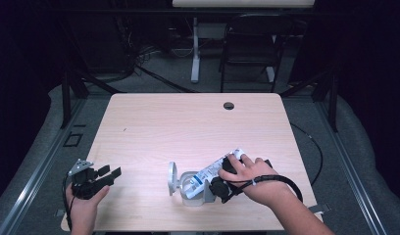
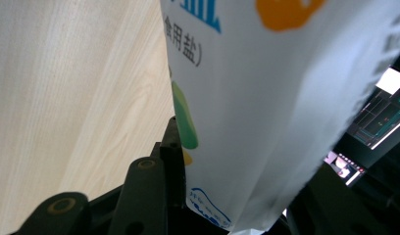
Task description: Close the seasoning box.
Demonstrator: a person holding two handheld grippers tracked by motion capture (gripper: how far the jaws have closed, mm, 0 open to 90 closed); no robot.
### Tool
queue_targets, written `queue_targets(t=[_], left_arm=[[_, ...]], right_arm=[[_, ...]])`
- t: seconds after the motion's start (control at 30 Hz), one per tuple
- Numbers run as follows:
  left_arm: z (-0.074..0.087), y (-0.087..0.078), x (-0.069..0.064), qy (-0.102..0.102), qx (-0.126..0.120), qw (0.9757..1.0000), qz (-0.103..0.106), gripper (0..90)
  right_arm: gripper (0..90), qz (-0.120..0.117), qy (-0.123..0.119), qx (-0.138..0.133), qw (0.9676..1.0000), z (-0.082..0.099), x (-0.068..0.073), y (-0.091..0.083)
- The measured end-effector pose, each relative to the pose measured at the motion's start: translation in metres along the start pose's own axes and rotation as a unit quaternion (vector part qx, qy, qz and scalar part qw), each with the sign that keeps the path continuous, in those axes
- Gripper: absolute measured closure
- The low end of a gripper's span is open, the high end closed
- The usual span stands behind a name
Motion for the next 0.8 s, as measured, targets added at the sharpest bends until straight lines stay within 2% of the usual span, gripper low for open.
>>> queue_targets(t=[0.43,0.5,0.6,0.63,0.8], left_arm=[[0.001,0.001,0.001,-0.001,-0.003,1.0,-0.001,47.7],[0.001,0.001,0.0,-0.001,-0.003,1.0,-0.001,47.7],[0.001,0.001,0.001,-0.001,-0.003,1.0,-0.001,47.7],[0.001,0.001,0.001,-0.001,-0.003,1.0,-0.001,47.7],[0.001,0.002,0.001,-0.001,-0.002,1.0,-0.001,47.8]], right_arm=[[64.0,0.007,0.053,-0.027,0.9982,0.0,0.011,0.003],[64.5,0.007,0.07,-0.039,0.9968,0.0,0.012,0.003],[65.0,0.006,0.075,-0.037,0.9965,0.0,0.013,0.003],[65.6,0.004,0.091,-0.049,0.9946,-0.001,0.014,0.004],[67.4,0.001,0.112,-0.057,0.9921,-0.003,0.015,0.004]])
Point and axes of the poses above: each handheld gripper's, and its own axes: y roughly forward along the jaws, z roughly out of its underside, x roughly to its left, the point moved 5 cm from there along y, roughly forward along the jaws, and after that the axes turned 15 degrees about -y, right-handed, at the moved point
